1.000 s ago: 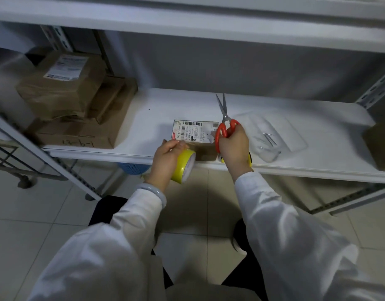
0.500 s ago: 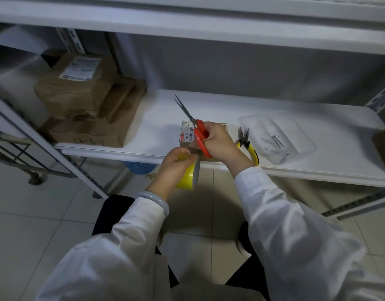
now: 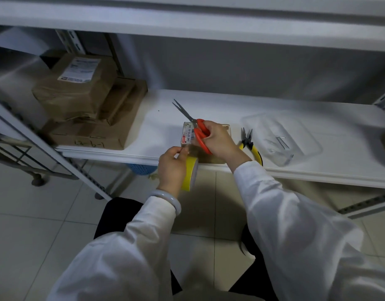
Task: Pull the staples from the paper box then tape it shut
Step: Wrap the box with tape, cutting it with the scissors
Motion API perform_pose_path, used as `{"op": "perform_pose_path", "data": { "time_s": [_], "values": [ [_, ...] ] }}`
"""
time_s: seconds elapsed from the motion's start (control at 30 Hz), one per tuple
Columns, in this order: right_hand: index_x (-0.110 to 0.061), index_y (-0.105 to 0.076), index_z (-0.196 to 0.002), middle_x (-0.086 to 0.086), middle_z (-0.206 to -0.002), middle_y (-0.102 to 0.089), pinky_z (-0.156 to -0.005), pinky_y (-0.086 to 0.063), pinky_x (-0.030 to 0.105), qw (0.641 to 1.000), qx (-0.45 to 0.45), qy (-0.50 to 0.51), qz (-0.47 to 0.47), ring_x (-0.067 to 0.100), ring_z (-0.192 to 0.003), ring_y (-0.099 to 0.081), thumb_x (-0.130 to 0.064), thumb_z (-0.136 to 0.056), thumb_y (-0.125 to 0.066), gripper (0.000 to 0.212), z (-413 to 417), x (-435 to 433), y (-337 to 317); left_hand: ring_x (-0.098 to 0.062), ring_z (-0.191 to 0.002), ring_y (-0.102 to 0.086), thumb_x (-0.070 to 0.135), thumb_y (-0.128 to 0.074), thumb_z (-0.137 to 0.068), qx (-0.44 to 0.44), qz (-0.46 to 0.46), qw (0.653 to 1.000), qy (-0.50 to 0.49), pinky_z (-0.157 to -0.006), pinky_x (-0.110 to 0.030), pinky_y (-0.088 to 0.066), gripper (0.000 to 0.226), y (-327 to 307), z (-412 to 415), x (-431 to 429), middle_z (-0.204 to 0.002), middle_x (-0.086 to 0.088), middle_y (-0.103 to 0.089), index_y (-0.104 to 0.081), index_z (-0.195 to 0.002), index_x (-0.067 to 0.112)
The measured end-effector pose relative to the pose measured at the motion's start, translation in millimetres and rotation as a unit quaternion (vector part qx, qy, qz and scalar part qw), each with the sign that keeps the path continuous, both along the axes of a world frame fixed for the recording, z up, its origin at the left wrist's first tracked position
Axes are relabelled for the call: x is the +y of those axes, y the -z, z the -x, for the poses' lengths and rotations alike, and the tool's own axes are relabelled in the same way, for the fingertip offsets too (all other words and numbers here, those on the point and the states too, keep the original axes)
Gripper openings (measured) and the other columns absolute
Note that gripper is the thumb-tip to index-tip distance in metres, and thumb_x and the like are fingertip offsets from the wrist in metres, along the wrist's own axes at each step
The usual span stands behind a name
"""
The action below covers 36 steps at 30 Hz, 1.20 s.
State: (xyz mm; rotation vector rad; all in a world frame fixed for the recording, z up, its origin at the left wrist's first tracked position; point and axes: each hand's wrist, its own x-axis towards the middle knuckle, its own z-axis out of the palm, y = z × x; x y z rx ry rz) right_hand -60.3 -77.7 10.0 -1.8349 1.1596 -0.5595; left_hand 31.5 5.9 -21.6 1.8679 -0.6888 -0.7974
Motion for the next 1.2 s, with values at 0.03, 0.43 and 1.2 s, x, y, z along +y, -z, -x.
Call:
{"op": "perform_pose_path", "data": {
  "time_s": [0.03,0.43,1.2],
  "values": [
    [-0.019,-0.056,-0.094,0.001,-0.095,-0.062,-0.079,-0.051,0.03,1.0,0.001,0.004,-0.001,0.022,-0.091,-0.061,-0.022,-0.084,-0.068,0.016,-2,-3,2,-0.031,-0.092,-0.058,0.033,-0.052,-0.093,0.003,-0.001,1.0,-0.005,-0.088,-0.037,-0.048,0.026,1,0,-2,-0.098,-0.015,-0.066,-0.065,-0.092,0.01],
    [-0.015,-0.058,-0.111,0.007,-0.113,-0.064,-0.092,-0.052,0.042,0.997,0.068,0.024,0.02,0.026,-0.102,-0.061,-0.031,-0.088,-0.063,0.029,-10,-12,11,-0.04,-0.091,-0.062,0.029,-0.049,-0.093,0.028,-0.031,0.999,-0.028,-0.086,-0.046,-0.051,0.033,4,-2,-12,-0.088,-0.021,-0.067,-0.059,-0.064,0.016],
    [-0.015,-0.051,-0.129,0.006,-0.123,-0.062,-0.096,-0.051,0.035,0.996,0.047,0.057,0.039,0.024,-0.111,-0.059,-0.02,-0.088,-0.064,0.042,-1,-7,14,-0.024,-0.078,-0.06,0.047,-0.058,-0.084,0.126,-0.029,0.99,-0.062,-0.082,-0.036,-0.048,0.031,4,-2,-16,-0.069,0.001,-0.062,-0.06,-0.064,0.023]
  ]
}}
